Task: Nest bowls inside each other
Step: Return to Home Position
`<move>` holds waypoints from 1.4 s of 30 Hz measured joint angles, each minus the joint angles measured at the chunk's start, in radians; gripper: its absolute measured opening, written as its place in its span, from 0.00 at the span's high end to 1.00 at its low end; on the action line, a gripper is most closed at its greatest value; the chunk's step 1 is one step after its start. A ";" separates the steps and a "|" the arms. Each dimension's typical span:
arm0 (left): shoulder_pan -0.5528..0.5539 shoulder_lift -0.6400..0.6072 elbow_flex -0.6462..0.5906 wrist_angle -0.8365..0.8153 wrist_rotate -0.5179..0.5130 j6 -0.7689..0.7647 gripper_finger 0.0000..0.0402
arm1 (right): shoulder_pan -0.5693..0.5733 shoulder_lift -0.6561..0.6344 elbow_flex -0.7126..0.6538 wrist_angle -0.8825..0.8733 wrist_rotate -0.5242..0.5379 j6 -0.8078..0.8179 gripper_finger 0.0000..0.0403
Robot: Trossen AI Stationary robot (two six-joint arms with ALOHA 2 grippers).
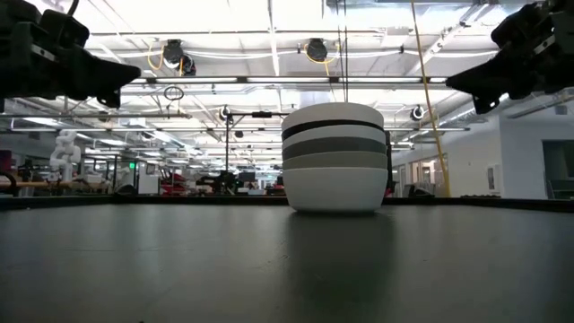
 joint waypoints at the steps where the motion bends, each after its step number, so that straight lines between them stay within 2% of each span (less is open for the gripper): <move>1: 0.000 0.000 0.000 0.000 0.009 -0.008 1.00 | 0.000 0.001 0.000 -0.008 0.001 0.000 1.00; 5: -0.002 0.000 0.020 -0.055 0.064 -0.014 1.00 | 0.009 0.003 0.000 -0.010 0.001 0.003 1.00; 12: -0.098 0.000 0.029 -0.058 0.046 0.015 1.00 | 0.119 0.003 0.000 0.023 0.001 0.000 1.00; 16: -0.180 0.000 0.030 -0.063 -0.013 0.038 1.00 | 0.181 0.003 0.000 0.043 0.007 -0.005 1.00; 21: -0.243 0.000 0.030 -0.081 -0.128 0.078 1.00 | 0.214 0.003 0.001 0.025 0.113 -0.049 1.00; 27: -0.249 0.000 0.052 -0.110 -0.150 0.084 1.00 | 0.214 0.003 0.003 -0.001 0.148 -0.053 1.00; 32: -0.249 0.000 0.099 -0.182 -0.154 0.104 1.00 | 0.213 0.002 0.049 -0.090 0.220 -0.073 1.00; 42: -0.249 0.000 0.111 -0.197 -0.161 0.119 1.00 | 0.213 0.002 0.031 -0.014 0.223 -0.090 1.00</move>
